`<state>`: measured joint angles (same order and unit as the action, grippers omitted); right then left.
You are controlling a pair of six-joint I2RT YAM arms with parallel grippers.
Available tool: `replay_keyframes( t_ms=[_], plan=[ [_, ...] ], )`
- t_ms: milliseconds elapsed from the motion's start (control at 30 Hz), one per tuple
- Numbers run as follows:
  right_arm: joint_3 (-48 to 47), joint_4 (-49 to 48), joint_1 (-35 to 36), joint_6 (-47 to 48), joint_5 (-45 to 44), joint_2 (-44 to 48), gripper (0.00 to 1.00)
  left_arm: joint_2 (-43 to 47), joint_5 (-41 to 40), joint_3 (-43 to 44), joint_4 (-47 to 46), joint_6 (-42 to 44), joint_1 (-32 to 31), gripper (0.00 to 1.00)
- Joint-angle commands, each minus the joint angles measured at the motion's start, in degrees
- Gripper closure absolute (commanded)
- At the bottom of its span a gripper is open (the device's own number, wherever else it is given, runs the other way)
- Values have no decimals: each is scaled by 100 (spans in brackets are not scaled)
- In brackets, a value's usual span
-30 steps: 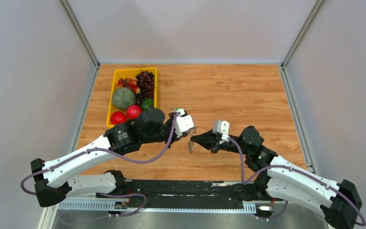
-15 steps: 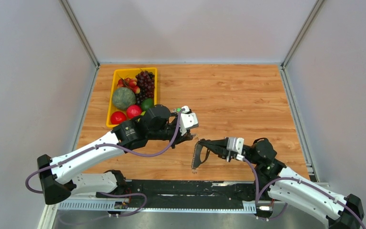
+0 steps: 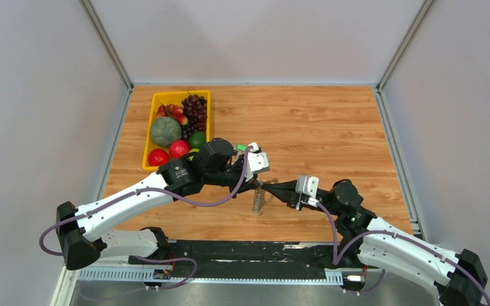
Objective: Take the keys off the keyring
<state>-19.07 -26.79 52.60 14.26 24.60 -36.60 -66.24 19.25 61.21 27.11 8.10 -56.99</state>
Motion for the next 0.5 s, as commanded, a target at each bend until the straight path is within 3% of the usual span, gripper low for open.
replay_keyframes(
  t_ms=[0, 333, 467],
  plan=[
    [-346, -196, 48, -193, 90, -145, 100, -109, 171, 106, -270, 183, -73, 100],
    [-361, -365, 42, -180, -211, -111, 100, 9, 28, -213, -614, 142, -78, 100],
    [-186, -944, 49, -302, -1012, 247, 100, -134, 336, -1036, -1616, -624, -226, 100]
  ],
)
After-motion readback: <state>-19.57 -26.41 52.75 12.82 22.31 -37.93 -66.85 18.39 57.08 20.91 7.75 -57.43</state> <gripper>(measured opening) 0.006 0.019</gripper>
